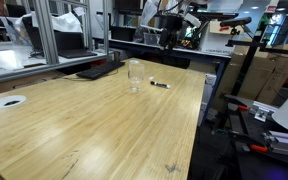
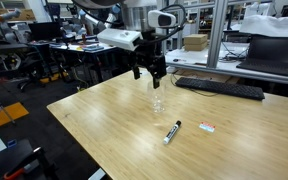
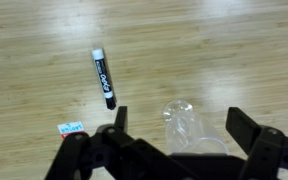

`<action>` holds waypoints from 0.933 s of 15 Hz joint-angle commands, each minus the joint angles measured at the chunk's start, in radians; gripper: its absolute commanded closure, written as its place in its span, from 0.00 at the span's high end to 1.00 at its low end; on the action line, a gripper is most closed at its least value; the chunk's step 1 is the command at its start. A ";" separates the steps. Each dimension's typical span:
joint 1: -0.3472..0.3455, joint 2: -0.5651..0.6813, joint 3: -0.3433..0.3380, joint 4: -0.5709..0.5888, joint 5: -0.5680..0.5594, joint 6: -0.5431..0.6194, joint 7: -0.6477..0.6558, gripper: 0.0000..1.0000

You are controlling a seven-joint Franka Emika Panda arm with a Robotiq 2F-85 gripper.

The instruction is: Put the marker in the cup

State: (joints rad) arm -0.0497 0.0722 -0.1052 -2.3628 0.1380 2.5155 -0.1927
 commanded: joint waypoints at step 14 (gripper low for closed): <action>-0.094 0.327 -0.028 0.352 -0.223 -0.327 -0.021 1.00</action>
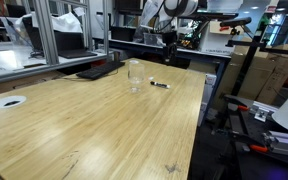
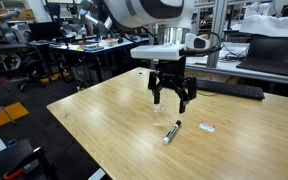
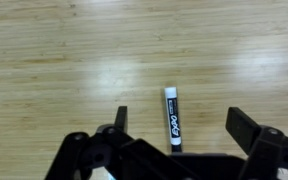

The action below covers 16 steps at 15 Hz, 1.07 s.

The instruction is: Put the marker in the cup

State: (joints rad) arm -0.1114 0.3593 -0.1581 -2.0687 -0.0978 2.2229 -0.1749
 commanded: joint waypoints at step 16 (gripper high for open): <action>-0.090 0.230 0.104 0.175 0.129 0.105 -0.154 1.00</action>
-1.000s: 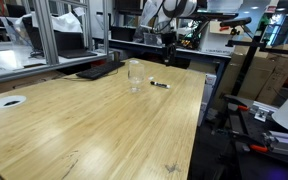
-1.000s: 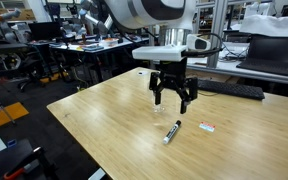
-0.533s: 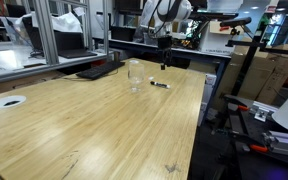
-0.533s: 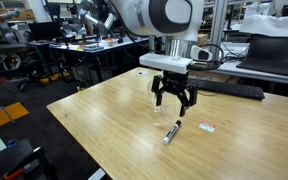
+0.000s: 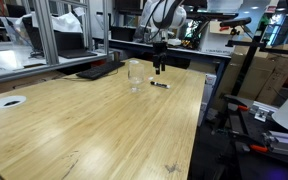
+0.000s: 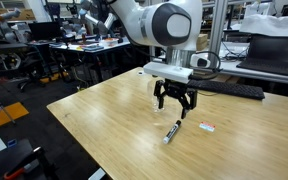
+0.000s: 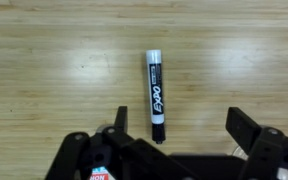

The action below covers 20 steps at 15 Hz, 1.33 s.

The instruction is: Put the marker in the cup

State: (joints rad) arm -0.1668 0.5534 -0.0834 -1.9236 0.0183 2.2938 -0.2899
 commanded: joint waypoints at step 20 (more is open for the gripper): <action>-0.063 0.172 0.071 0.083 -0.002 0.120 -0.065 0.45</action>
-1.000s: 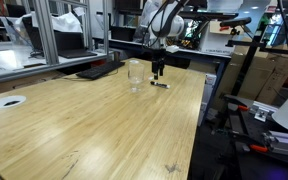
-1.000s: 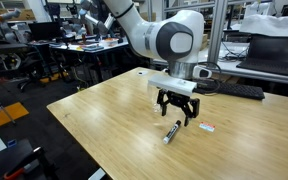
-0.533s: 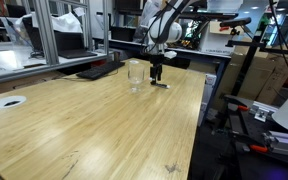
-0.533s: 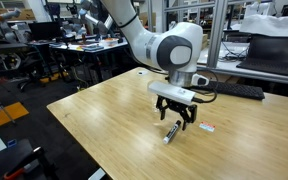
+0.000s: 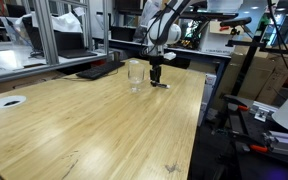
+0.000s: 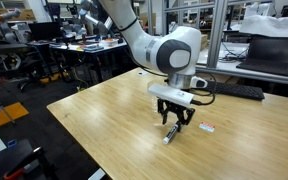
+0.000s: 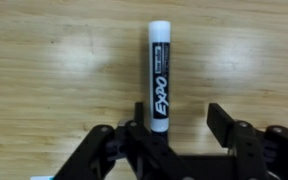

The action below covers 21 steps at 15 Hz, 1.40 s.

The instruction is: Put the marker in the cup

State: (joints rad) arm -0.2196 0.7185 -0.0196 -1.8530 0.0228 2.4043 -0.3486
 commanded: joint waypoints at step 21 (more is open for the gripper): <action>0.016 -0.714 -0.012 -0.388 0.224 0.334 -0.014 0.05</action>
State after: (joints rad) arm -0.2318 0.1234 -0.0376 -2.0990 0.1572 2.5849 -0.3235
